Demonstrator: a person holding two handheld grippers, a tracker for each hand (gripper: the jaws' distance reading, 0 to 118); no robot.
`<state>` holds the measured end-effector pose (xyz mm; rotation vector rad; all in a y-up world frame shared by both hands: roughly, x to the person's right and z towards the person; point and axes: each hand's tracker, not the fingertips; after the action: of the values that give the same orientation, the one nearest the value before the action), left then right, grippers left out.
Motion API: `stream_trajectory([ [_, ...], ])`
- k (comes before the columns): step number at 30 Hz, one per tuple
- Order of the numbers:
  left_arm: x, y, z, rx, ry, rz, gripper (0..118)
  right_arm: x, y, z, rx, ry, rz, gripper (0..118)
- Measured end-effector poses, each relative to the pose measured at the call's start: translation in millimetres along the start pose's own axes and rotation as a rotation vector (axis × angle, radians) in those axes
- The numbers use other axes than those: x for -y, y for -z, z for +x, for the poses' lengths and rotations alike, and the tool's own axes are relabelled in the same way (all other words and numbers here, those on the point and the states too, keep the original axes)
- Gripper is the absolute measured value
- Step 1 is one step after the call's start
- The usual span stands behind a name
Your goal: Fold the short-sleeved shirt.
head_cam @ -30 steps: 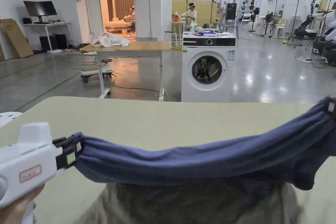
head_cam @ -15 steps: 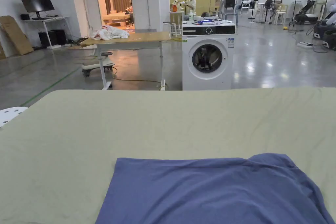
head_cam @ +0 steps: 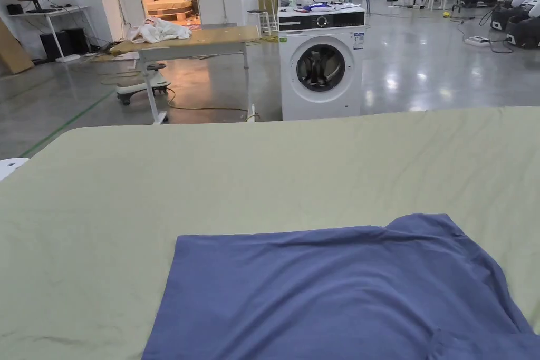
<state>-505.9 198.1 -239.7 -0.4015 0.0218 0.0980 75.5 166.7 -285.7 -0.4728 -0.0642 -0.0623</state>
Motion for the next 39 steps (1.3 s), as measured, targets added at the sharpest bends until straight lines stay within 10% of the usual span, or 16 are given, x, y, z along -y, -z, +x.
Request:
stream_trajectory([
  [5,-19,-46,45,-0.162,0.15,0.171,89,-16,-37,-29,-0.021,-0.022,0.123,81],
  [9,-29,-76,51,-0.019,0.079,0.246,74,-18,-49,-49,-0.104,-0.05,0.131,74],
  [14,-33,-90,58,0.018,0.025,0.224,18,-18,-53,-71,-0.13,-0.141,0.136,4],
  [17,-28,-94,61,0.038,0.041,0.238,0,-17,-56,-77,-0.166,-0.147,0.156,0],
  [26,-26,-81,48,0.036,0.052,0.182,4,-22,-55,-83,-0.178,-0.141,0.169,0],
  [31,-24,-45,15,0.066,-0.042,0.031,77,-15,-52,-74,-0.195,-0.074,0.129,0],
  [39,16,64,-34,0.118,-0.13,-0.243,77,-11,-49,-62,-0.176,0.02,0.078,0],
])
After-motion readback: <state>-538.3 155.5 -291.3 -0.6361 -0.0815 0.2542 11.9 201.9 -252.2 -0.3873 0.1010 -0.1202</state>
